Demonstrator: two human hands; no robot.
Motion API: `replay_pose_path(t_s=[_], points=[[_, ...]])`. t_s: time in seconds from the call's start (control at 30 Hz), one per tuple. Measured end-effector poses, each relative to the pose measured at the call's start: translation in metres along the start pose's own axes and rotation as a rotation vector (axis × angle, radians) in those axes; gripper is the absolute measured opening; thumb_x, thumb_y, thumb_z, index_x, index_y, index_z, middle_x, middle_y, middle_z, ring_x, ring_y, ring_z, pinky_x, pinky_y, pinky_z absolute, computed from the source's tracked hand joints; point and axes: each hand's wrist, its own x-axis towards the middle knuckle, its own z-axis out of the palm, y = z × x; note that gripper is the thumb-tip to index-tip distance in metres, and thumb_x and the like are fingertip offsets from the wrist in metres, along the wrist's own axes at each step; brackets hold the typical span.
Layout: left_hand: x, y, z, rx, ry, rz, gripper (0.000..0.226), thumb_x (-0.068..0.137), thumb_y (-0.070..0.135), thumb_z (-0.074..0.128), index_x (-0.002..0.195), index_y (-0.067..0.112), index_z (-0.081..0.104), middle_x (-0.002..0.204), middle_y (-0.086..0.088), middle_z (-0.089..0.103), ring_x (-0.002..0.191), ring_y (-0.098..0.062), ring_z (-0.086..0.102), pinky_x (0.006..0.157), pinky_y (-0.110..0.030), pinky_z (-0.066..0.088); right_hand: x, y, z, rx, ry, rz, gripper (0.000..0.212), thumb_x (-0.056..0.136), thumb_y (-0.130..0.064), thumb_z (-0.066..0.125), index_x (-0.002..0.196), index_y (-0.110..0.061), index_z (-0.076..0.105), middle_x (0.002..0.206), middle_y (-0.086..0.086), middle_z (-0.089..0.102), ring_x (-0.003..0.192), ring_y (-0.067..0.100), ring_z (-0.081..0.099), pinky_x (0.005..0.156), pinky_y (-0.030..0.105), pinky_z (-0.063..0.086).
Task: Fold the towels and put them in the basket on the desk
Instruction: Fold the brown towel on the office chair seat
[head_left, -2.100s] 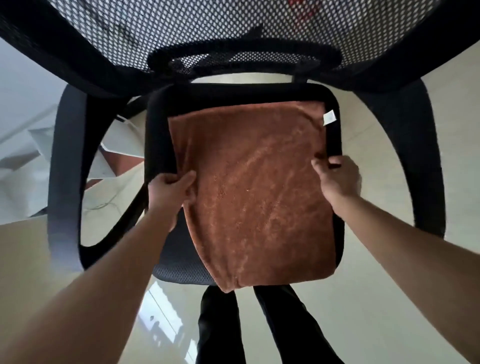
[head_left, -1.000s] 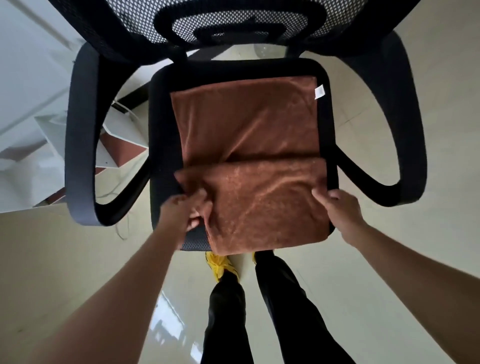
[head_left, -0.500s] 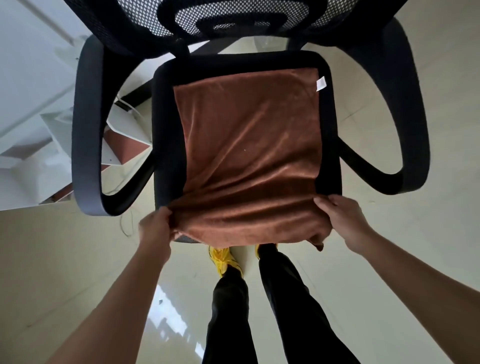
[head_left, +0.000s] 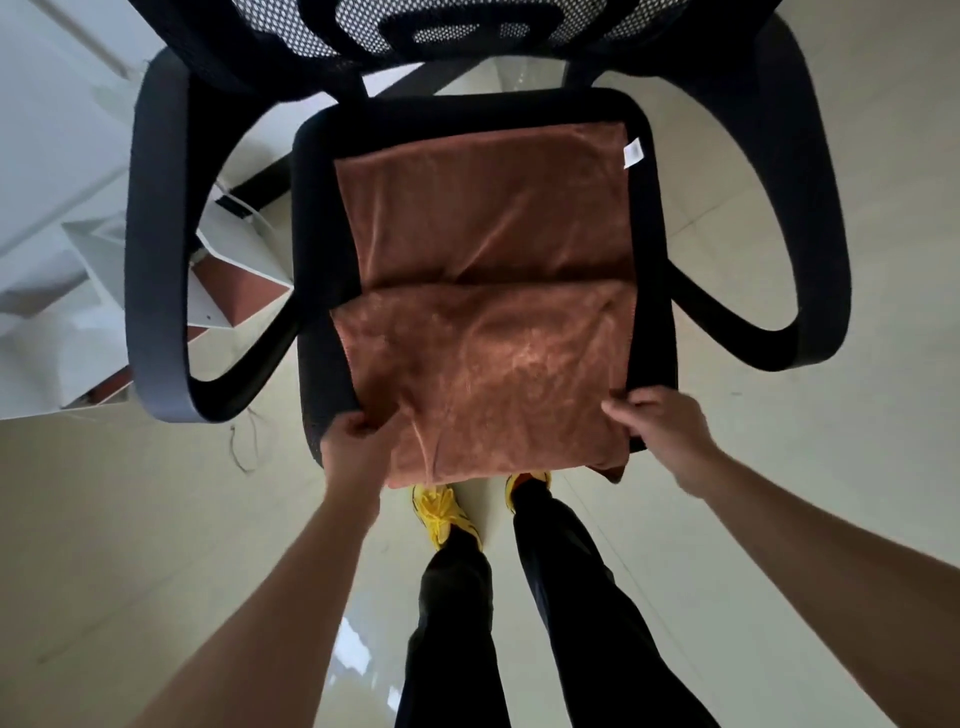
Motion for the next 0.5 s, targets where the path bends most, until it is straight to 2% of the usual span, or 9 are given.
replay_pose_path(t_s=[0.07, 0.17, 0.23, 0.33, 0.4, 0.47, 0.5], points=[[-0.015, -0.024, 0.009, 0.093, -0.082, -0.014, 0.042, 0.057, 0.033, 0.077, 0.076, 0.000, 0.059, 0.072, -0.009, 0.052, 0.067, -0.020, 0.048, 0.059, -0.032, 0.039, -0.013, 0.021, 0.011, -0.130, -0.054, 0.025, 0.038, 0.070, -0.041, 0.079, 0.063, -0.010, 0.060, 0.050, -0.012, 0.060, 0.048, 0.003, 0.052, 0.050, 0.026, 0.032], [-0.024, -0.045, 0.013, 0.147, -0.213, -0.055, 0.041, 0.056, 0.025, 0.080, 0.077, -0.005, 0.062, 0.072, -0.010, 0.056, 0.070, -0.021, 0.050, 0.062, -0.029, 0.038, -0.026, 0.038, 0.023, -0.150, -0.093, 0.111, 0.039, 0.074, -0.033, 0.078, 0.066, 0.001, 0.060, 0.058, 0.006, 0.060, 0.057, 0.019, 0.051, 0.053, 0.029, 0.032], [-0.024, -0.053, 0.005, 0.171, -0.255, -0.094, 0.034, 0.060, 0.021, 0.082, 0.081, -0.001, 0.067, 0.075, -0.010, 0.060, 0.072, -0.021, 0.051, 0.062, -0.029, 0.037, -0.035, 0.038, 0.025, -0.053, -0.063, 0.159, 0.036, 0.079, -0.027, 0.073, 0.070, 0.004, 0.060, 0.063, 0.009, 0.054, 0.058, 0.020, 0.046, 0.052, 0.030, 0.030], [-0.027, -0.059, -0.014, 0.069, -0.149, -0.116, 0.012, 0.070, 0.012, 0.067, 0.069, 0.002, 0.060, 0.064, -0.009, 0.051, 0.070, -0.022, 0.042, 0.059, -0.030, 0.033, -0.051, 0.036, 0.019, 0.115, 0.080, 0.201, 0.032, 0.087, -0.024, 0.062, 0.067, -0.002, 0.050, 0.061, 0.009, 0.042, 0.054, 0.020, 0.036, 0.051, 0.031, 0.025], [-0.030, -0.060, -0.027, -0.032, -0.079, -0.128, 0.016, 0.075, 0.009, 0.061, 0.064, 0.006, 0.051, 0.061, -0.007, 0.045, 0.070, -0.024, 0.040, 0.064, -0.033, 0.034, -0.061, 0.040, 0.016, 0.208, 0.170, 0.199, 0.032, 0.089, -0.023, 0.058, 0.070, 0.001, 0.050, 0.064, 0.012, 0.041, 0.056, 0.022, 0.036, 0.053, 0.030, 0.026], [-0.038, -0.058, -0.035, -0.082, -0.041, -0.127, 0.014, 0.081, 0.009, 0.061, 0.072, 0.004, 0.052, 0.065, -0.010, 0.052, 0.069, -0.027, 0.049, 0.064, -0.035, 0.044, -0.071, 0.046, 0.016, 0.280, 0.207, 0.195, 0.031, 0.092, -0.022, 0.055, 0.075, 0.004, 0.055, 0.067, 0.012, 0.049, 0.061, 0.025, 0.046, 0.057, 0.030, 0.035], [-0.045, -0.056, -0.037, -0.096, -0.038, -0.105, 0.013, 0.085, 0.009, 0.061, 0.078, 0.002, 0.053, 0.068, -0.012, 0.055, 0.065, -0.029, 0.053, 0.056, -0.032, 0.049, -0.079, 0.048, 0.018, 0.311, 0.218, 0.195, 0.031, 0.094, -0.023, 0.054, 0.076, 0.003, 0.057, 0.071, 0.012, 0.054, 0.066, 0.026, 0.050, 0.060, 0.031, 0.038]])
